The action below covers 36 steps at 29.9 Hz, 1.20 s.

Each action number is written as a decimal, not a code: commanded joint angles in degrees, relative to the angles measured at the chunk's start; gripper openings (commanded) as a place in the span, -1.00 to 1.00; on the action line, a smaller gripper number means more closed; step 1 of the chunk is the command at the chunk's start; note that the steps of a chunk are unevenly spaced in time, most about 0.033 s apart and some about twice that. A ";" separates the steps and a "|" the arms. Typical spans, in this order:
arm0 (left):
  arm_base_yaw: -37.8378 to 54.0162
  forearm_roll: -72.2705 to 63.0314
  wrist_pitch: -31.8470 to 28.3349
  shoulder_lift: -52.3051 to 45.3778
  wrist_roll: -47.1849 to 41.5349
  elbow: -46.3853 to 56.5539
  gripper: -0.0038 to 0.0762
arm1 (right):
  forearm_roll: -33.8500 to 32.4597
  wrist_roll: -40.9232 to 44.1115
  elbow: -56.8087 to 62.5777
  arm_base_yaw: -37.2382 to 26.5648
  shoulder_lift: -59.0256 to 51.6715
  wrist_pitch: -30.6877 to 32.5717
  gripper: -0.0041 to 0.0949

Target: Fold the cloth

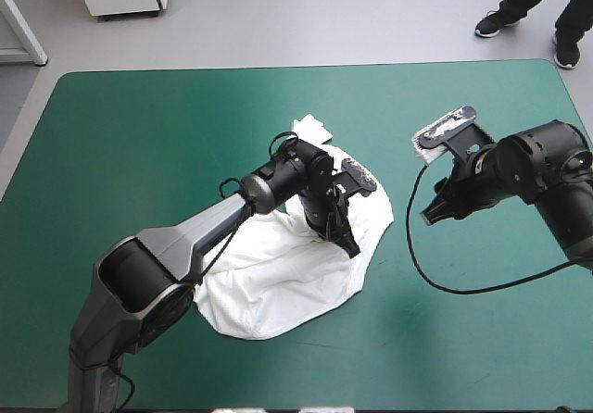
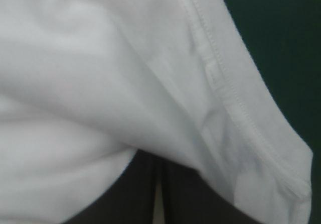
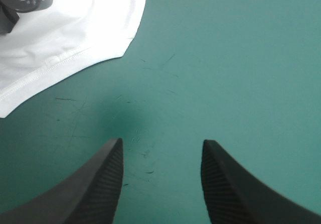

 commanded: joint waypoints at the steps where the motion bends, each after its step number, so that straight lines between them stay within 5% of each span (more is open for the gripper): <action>1: 1.11 -0.77 3.19 -3.43 -0.71 -3.85 -0.83 | -0.64 0.10 -1.38 -0.24 -1.41 -2.02 0.02; 8: 5.43 1.30 6.41 -7.17 -1.50 -5.47 0.08 | -0.64 0.32 -1.38 -0.24 -1.41 -2.14 0.02; 10: 7.00 1.35 7.45 -9.73 -1.65 -5.02 0.20 | -0.64 0.32 -1.38 -0.24 -1.41 -2.51 0.02; 25: 1.54 4.11 5.29 -39.09 -0.03 31.02 0.21 | 0.44 0.94 -1.38 -0.24 -1.41 -3.14 -0.02; 36: -10.15 11.14 2.44 -40.83 -2.18 43.88 0.22 | 1.30 1.45 -1.38 -0.24 -1.41 -2.47 -0.03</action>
